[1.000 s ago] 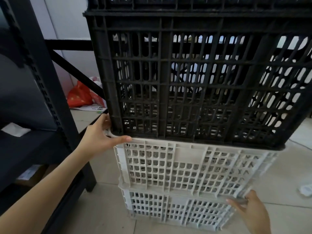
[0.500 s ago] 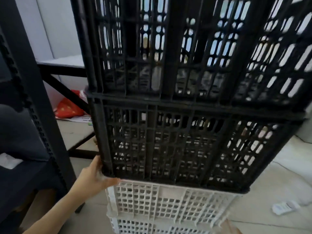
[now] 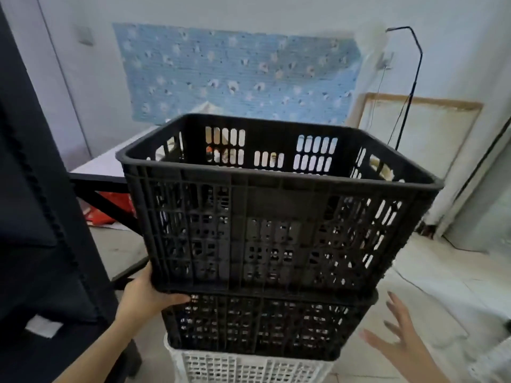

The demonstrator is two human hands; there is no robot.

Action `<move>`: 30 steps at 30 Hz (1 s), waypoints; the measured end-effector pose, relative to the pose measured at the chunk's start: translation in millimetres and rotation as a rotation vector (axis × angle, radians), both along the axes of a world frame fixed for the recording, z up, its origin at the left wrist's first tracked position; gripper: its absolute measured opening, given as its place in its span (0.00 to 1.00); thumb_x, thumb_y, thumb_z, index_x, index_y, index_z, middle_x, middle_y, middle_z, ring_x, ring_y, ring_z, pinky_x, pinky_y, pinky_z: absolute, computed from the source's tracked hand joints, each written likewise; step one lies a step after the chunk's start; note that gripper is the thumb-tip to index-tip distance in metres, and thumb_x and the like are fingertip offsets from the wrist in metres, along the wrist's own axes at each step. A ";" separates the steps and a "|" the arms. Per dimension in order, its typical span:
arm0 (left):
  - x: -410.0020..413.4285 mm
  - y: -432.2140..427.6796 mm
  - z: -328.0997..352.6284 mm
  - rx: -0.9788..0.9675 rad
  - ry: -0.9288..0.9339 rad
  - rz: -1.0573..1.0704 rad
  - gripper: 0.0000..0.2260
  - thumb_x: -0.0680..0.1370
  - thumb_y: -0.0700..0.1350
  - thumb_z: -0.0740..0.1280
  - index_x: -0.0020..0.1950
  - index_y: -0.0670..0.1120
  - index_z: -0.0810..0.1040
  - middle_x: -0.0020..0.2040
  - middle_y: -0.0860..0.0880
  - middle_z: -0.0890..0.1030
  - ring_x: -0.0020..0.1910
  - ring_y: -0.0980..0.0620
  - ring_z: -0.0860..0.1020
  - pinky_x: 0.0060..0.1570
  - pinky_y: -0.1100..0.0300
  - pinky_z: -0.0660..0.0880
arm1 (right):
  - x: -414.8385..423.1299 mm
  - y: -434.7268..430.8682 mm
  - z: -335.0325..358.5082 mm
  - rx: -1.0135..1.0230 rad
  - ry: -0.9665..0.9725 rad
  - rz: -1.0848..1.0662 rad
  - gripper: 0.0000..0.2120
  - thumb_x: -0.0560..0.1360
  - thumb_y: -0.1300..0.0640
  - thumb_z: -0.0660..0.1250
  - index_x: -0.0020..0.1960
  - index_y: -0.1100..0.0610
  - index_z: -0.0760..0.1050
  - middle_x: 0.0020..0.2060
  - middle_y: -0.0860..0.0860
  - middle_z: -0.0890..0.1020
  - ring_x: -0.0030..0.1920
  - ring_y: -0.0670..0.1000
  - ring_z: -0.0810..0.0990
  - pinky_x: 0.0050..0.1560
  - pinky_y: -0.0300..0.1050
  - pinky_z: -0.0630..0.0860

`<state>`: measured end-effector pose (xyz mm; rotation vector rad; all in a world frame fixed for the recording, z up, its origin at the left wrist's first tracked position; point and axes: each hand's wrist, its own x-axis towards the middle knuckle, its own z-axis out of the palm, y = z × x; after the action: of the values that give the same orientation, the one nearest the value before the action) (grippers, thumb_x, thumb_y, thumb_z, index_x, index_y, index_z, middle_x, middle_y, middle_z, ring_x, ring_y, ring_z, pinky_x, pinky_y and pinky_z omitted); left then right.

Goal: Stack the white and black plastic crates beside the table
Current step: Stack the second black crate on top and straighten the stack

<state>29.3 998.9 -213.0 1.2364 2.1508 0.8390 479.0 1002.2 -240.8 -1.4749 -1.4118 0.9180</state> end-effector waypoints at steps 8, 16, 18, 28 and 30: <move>6.0 1.3 32.0 -0.164 0.163 0.083 0.39 0.53 0.59 0.82 0.61 0.50 0.76 0.53 0.49 0.84 0.52 0.44 0.82 0.45 0.51 0.81 | -45.9 24.7 5.1 -0.003 -0.169 -0.118 0.42 0.66 0.56 0.77 0.72 0.53 0.56 0.62 0.40 0.70 0.63 0.49 0.73 0.63 0.51 0.72; 5.0 -2.1 30.1 -0.172 0.231 0.069 0.40 0.55 0.64 0.79 0.64 0.53 0.74 0.54 0.49 0.83 0.54 0.44 0.81 0.43 0.53 0.78 | -45.6 34.3 15.7 -0.049 -0.364 -0.094 0.40 0.62 0.51 0.79 0.63 0.60 0.59 0.56 0.49 0.65 0.60 0.53 0.71 0.58 0.48 0.72; 3.9 -2.7 33.5 -0.193 0.225 0.039 0.43 0.54 0.66 0.78 0.65 0.53 0.73 0.56 0.50 0.83 0.57 0.44 0.80 0.48 0.50 0.78 | -43.1 35.5 16.5 -0.076 -0.363 -0.083 0.41 0.61 0.50 0.79 0.63 0.60 0.58 0.56 0.49 0.64 0.61 0.53 0.70 0.61 0.50 0.72; 2.4 0.2 42.2 -0.246 0.232 0.029 0.41 0.54 0.68 0.77 0.62 0.51 0.76 0.54 0.49 0.83 0.55 0.45 0.80 0.51 0.50 0.79 | -43.2 35.6 25.9 -0.163 -0.275 -0.074 0.49 0.50 0.23 0.68 0.58 0.52 0.55 0.57 0.49 0.63 0.60 0.49 0.67 0.62 0.49 0.70; -1.1 2.3 40.2 -0.239 0.175 0.019 0.39 0.54 0.68 0.77 0.60 0.51 0.77 0.53 0.50 0.83 0.54 0.46 0.81 0.50 0.51 0.79 | -40.6 34.5 21.5 -0.178 -0.265 -0.073 0.44 0.50 0.23 0.67 0.53 0.45 0.52 0.58 0.49 0.63 0.60 0.48 0.66 0.63 0.50 0.71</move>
<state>28.2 1001.3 -172.8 1.2042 2.3245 0.4775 438.4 1036.8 -219.3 -1.8244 -1.4833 0.8430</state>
